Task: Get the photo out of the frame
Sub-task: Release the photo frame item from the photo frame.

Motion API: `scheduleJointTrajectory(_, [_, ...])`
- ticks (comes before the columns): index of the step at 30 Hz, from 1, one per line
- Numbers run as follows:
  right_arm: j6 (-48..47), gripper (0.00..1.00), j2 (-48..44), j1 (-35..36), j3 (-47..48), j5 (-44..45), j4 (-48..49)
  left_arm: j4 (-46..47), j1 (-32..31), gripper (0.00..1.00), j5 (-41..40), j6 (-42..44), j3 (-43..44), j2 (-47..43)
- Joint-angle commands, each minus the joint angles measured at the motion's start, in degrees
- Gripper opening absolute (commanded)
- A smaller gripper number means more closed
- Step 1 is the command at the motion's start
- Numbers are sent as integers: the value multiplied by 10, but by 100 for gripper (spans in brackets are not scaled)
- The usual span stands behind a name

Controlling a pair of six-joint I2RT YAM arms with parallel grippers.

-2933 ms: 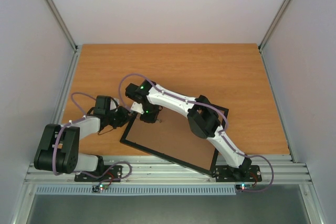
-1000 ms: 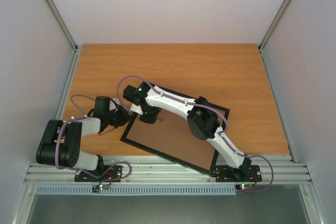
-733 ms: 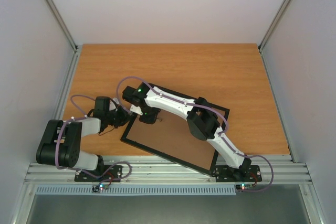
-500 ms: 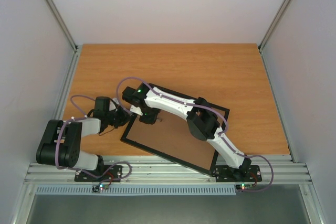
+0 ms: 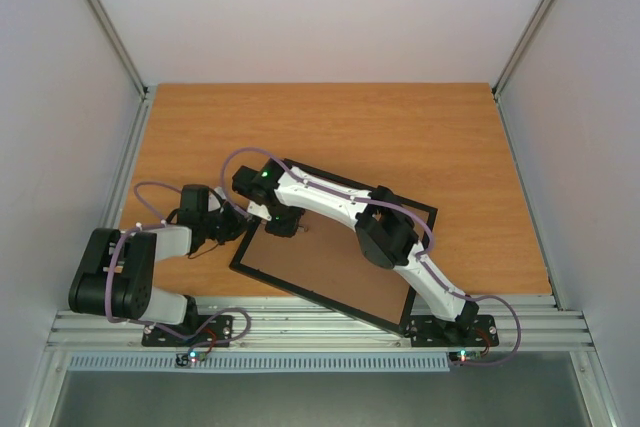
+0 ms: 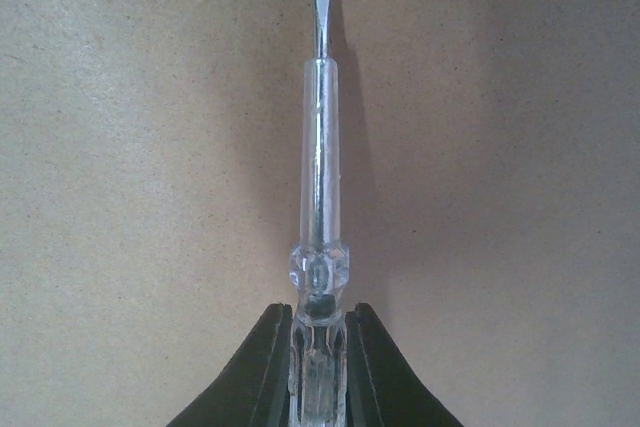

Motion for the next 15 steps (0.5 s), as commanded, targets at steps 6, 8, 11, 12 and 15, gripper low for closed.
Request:
scheduleJointTrajectory(6, [-18, 1, -25, 14, -41, -66, 116, -38, -4, 28, -1, -9, -28, 6])
scheduleJointTrajectory(8, [-14, 1, -31, 14, -45, -62, 135, -36, -5, 28, 0, -9, -30, 6])
scheduleJointTrajectory(11, [-10, 1, -45, 14, -56, -69, 172, -34, -4, 28, 0, -10, -34, 6])
scheduleJointTrajectory(12, [-8, 1, -49, 13, -60, -73, 185, -32, -4, 28, 2, -11, -35, 6])
scheduleJointTrajectory(15, [-1, 1, -59, 11, -71, -91, 222, -28, -4, 28, 4, -12, -39, 5])
